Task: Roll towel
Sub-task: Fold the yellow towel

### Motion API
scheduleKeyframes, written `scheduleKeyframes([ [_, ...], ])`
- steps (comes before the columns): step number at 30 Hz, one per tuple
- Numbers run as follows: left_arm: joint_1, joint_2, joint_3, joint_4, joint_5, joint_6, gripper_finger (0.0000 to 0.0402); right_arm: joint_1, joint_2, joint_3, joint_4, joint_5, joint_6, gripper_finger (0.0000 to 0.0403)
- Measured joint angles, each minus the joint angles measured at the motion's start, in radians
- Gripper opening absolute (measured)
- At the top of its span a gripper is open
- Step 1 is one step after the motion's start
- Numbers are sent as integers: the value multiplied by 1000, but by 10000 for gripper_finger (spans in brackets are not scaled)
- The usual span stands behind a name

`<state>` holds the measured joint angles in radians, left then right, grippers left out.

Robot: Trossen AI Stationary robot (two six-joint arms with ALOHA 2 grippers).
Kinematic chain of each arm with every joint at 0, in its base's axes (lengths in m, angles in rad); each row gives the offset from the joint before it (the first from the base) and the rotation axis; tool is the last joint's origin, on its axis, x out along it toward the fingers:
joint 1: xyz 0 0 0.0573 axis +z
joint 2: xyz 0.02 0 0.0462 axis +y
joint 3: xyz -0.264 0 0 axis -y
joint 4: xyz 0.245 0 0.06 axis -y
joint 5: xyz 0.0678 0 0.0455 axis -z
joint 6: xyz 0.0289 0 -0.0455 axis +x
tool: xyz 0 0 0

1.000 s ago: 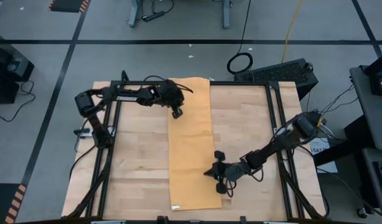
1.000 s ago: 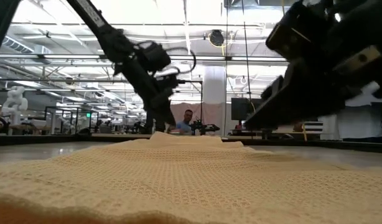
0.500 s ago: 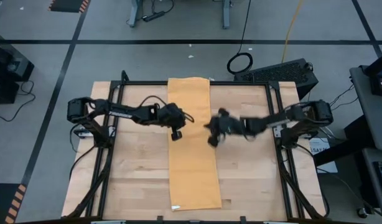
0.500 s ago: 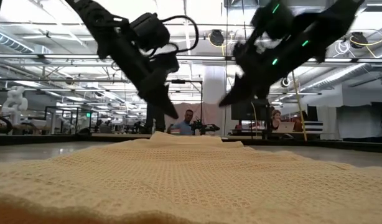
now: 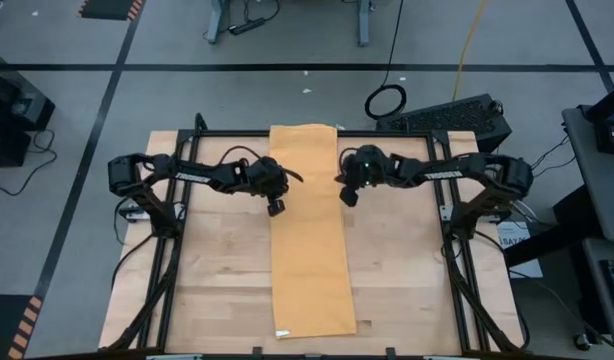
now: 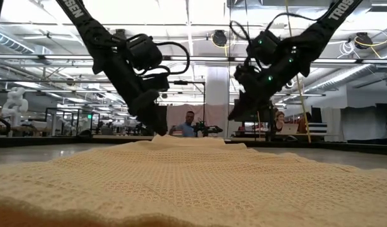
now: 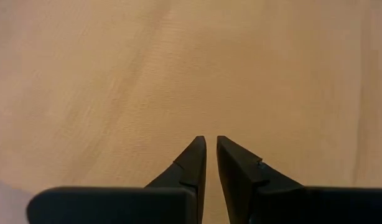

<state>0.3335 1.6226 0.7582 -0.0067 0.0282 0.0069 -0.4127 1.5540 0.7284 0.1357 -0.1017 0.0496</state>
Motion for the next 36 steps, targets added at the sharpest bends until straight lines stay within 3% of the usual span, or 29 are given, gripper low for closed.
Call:
scheduleKeyframes([
  [5, -41, 0, 0, -10, 53, -74, 44, 13, 18, 0, -35, -63, 21, 0],
  [9, -71, 0, 0, -51, -66, -43, 44, 43, 91, 0, 28, -62, 27, 0],
  [12, -65, 0, -16, -54, -52, 31, 44, 48, 177, 10, 69, -89, 29, 0],
  [20, 40, 0, -46, -18, -11, 56, 44, 37, 302, 135, -26, -52, 36, 0],
  [36, 222, 95, -44, 173, -52, 161, 44, -32, 310, 192, -115, 25, 93, 0],
])
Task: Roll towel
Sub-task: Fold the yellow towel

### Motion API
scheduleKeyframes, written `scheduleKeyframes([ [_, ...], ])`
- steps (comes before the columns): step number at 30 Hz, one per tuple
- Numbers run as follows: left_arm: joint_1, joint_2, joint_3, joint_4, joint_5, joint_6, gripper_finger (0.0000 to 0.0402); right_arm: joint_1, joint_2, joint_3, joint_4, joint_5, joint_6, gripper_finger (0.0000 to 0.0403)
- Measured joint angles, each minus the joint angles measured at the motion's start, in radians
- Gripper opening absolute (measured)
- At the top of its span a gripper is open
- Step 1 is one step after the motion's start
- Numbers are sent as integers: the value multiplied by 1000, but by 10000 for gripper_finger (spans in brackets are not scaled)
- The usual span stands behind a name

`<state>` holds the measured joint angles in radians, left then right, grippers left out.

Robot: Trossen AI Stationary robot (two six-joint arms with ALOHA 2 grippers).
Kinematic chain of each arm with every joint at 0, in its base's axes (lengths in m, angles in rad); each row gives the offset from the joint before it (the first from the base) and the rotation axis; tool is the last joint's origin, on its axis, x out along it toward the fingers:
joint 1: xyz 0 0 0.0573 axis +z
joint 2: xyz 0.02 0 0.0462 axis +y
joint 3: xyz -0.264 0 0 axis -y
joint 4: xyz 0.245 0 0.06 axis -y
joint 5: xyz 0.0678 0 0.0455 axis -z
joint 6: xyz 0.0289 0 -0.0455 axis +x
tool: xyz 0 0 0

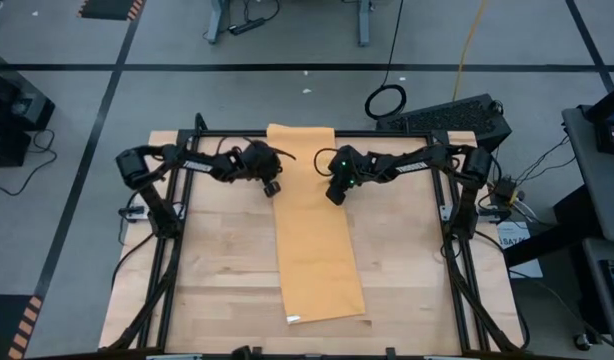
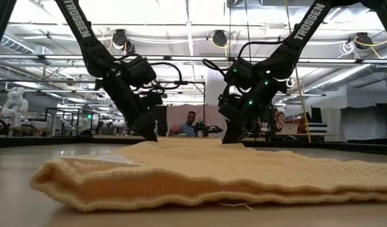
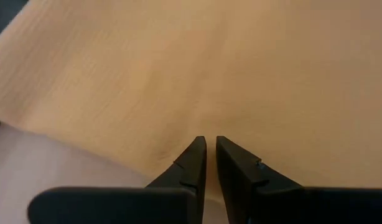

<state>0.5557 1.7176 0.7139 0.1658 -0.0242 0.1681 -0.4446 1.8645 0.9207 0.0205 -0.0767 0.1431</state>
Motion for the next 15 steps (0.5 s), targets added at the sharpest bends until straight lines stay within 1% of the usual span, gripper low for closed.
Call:
scheduleKeyframes([
  [3, 20, 18, 0, 45, 0, 12, 44, 2, 0, 0, -1, -2, 24, 0],
  [5, 35, 29, 0, 73, 0, 14, 44, 7, 0, 0, -1, -22, 47, 0],
  [9, 63, 48, 1, 105, 0, 22, 44, 26, -11, -2, -7, -19, 59, 0],
  [12, 74, 46, 1, 109, 5, 30, 44, 36, -50, -4, -26, -19, 54, 0],
  [15, 79, 8, 1, 103, 9, 21, 44, 54, -127, -3, -76, -7, 30, 0],
])
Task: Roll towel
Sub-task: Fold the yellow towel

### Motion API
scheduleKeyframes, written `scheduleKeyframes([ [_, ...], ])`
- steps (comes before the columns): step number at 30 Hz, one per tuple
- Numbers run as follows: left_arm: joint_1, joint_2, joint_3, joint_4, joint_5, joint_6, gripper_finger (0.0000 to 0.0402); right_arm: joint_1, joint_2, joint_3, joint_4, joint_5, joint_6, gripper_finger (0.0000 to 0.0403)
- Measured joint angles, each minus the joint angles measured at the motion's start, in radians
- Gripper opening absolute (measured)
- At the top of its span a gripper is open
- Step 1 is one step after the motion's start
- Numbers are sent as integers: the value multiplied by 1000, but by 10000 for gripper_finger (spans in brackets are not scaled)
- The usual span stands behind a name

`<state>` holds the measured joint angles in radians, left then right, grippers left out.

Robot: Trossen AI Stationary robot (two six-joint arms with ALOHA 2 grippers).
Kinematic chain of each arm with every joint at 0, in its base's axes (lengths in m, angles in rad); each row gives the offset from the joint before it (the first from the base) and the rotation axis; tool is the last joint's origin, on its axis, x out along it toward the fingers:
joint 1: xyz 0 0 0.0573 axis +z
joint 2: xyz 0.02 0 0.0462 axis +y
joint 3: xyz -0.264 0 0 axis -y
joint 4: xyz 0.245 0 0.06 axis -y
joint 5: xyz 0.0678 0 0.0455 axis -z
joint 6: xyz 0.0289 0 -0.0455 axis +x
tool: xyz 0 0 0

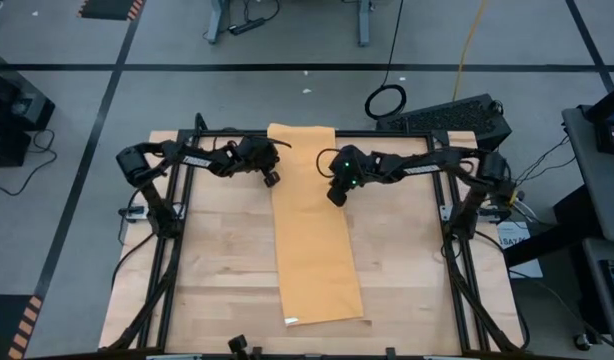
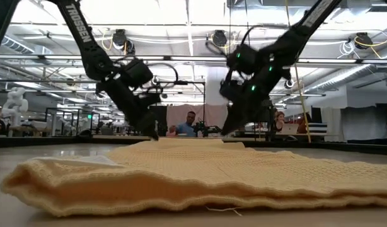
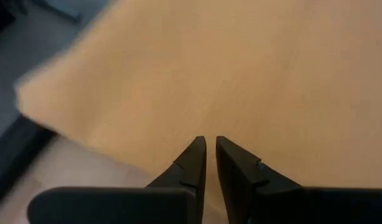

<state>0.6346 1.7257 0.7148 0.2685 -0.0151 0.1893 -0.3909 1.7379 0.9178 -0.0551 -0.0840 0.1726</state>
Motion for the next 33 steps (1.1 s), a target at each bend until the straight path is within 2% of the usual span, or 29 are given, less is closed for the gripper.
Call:
scheduleKeyframes([
  [4, -13, -78, 2, -47, 82, -53, 44, 57, -101, 0, -140, 0, -59, 0],
  [6, -42, -115, 2, -81, 208, -75, 44, 108, -140, 0, -201, -3, -76, 0],
  [9, -117, -144, -9, -110, 378, -105, 44, 199, -175, -37, -200, -42, -84, 0],
  [12, -236, -143, -17, -137, 400, -119, 44, 289, -179, -83, -162, -53, -71, 0],
  [15, -368, -143, -26, -153, 353, -125, 44, 359, -173, -151, -50, -45, -40, 0],
  [18, -508, -143, -37, -152, 251, -157, 44, 416, -170, -230, 96, -43, 7, 0],
  [22, -639, -130, -37, -143, 157, -235, 44, 473, -171, -310, 271, -3, 63, 0],
  [27, -746, -109, -38, -141, 88, -327, 44, 526, -171, -362, 315, 87, 137, 0],
  [33, -809, -108, -68, -147, -29, -448, 44, 593, -171, -382, 317, 131, 208, 0],
])
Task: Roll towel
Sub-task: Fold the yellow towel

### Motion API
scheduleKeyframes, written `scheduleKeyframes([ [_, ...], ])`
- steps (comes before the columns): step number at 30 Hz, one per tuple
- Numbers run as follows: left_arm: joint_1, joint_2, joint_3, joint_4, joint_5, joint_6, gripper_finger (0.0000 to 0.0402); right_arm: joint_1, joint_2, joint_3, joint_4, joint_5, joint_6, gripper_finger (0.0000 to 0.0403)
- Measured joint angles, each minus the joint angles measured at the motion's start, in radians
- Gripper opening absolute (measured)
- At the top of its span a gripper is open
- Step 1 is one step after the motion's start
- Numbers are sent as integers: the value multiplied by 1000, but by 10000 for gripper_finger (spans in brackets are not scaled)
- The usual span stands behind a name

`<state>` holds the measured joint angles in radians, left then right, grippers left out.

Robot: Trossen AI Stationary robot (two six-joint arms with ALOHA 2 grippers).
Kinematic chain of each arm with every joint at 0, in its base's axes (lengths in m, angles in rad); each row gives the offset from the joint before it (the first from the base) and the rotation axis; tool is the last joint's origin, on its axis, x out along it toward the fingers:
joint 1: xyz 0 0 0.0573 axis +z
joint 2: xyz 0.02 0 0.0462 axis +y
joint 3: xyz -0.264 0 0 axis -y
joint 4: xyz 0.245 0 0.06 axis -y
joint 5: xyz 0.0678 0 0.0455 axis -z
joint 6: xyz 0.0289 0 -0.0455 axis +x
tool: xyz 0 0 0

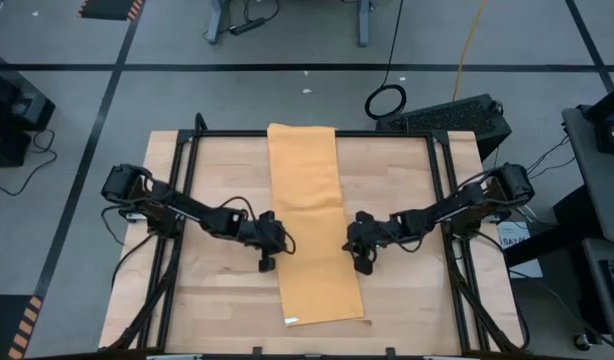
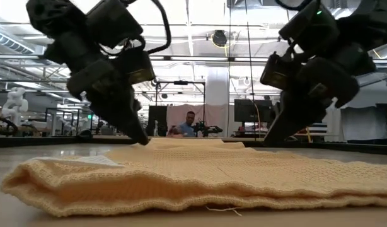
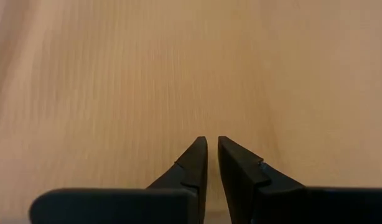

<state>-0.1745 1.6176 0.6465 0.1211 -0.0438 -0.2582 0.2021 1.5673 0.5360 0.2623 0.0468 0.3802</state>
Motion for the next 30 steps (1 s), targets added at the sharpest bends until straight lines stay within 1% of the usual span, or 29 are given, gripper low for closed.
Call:
scheduleKeyframes([
  [6, -14, 1, -49, 1, -72, -92, 44, 70, 0, -2, 0, 19, 38, 0],
  [9, -17, 0, -68, 12, -104, -118, 44, 106, 0, -3, -4, 68, 60, 0],
  [12, -17, -2, -82, 6, -172, -161, 44, 136, 13, -2, -2, 87, 85, 0],
  [14, -16, -2, -84, 4, -200, -172, 44, 154, 30, -2, 5, 87, 109, 0],
  [17, -16, -1, -85, 9, -203, -136, 44, 180, 68, -2, 36, 93, 149, 0],
  [24, -16, -4, -82, 0, -206, -73, 44, 236, 169, 2, 210, 106, 215, 0],
  [30, -16, -42, -80, -28, -195, -75, 44, 266, 192, 2, 231, 160, 248, 0],
])
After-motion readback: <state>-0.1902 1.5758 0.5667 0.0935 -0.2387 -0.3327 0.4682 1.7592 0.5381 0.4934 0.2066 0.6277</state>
